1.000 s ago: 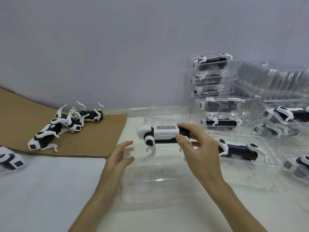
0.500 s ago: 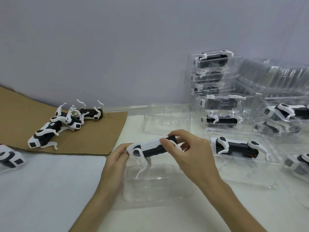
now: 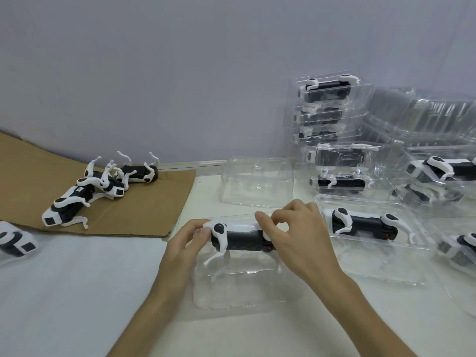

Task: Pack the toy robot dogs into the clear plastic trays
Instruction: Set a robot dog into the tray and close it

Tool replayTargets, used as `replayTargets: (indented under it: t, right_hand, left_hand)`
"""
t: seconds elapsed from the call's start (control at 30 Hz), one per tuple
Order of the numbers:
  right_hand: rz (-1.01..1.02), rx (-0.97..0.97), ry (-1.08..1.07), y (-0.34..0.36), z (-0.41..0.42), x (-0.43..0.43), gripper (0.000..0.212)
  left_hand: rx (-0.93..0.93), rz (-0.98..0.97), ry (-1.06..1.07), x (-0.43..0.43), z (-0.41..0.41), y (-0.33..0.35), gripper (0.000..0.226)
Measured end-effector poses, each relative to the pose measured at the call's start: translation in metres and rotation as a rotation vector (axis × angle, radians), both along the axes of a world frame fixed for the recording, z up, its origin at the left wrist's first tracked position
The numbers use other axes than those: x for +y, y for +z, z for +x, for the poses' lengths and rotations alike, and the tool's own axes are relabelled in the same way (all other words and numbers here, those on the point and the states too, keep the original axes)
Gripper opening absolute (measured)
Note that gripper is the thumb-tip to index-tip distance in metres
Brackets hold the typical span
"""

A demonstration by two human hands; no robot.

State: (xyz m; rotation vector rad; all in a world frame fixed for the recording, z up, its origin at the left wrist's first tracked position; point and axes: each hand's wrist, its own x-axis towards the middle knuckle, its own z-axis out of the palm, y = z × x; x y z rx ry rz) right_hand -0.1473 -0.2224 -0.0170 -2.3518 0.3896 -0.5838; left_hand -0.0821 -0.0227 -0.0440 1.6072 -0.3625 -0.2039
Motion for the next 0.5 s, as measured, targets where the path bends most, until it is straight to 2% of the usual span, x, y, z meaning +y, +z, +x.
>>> replayTargets:
  t: [0.2,0.37,0.5]
  right_hand:
    - [0.006,-0.004,-0.011,-0.0028,0.0004,-0.0005,0.045]
    - [0.029,-0.07,0.0,-0.0037,0.0005,-0.0017,0.04]
    - [0.135,-0.124,0.031,0.0004,0.0,-0.0073,0.036]
  left_hand:
    - [-0.037,0.072,0.026,0.0046,0.0029,0.0014,0.024]
    - [-0.012,0.093,0.046,0.0052,0.0078,-0.0002,0.008]
    - [-0.025,0.111,0.061,0.0056,0.0081,0.0,0.01]
